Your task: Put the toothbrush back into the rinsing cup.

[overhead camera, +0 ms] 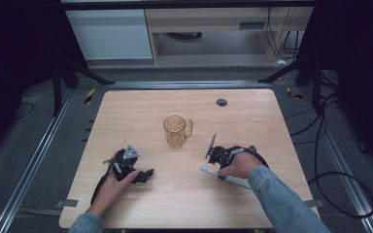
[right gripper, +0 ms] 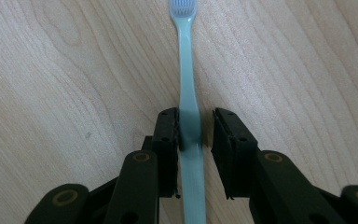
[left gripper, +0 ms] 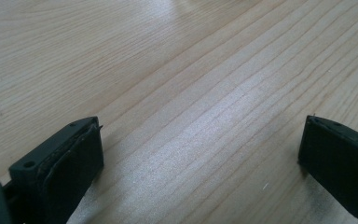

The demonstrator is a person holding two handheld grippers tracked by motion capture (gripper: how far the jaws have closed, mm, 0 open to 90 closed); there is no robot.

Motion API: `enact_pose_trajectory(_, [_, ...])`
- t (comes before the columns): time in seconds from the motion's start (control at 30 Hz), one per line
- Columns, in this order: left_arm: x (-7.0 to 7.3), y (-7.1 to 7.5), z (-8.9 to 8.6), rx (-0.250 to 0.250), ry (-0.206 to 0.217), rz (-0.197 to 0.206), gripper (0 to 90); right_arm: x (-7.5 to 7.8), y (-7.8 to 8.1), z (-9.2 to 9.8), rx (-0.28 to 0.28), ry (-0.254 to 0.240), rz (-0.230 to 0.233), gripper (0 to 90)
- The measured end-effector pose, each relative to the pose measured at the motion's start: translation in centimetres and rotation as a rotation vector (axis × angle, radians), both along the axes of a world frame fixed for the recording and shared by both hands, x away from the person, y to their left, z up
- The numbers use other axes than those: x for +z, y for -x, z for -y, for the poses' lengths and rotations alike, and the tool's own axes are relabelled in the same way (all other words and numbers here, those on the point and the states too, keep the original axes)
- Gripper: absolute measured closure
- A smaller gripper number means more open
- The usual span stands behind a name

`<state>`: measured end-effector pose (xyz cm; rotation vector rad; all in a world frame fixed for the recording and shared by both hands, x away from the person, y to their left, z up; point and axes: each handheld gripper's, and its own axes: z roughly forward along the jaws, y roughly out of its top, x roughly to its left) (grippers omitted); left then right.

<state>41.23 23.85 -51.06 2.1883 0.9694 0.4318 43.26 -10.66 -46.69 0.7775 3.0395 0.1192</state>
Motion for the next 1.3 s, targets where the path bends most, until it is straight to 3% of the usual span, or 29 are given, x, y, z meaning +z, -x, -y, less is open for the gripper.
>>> enact_pose_trajectory(1.3, [0.01,0.0,-0.01,-0.001,-0.001,0.0,0.0,0.02,-0.06,-0.17,0.013,0.013,0.01,78.7])
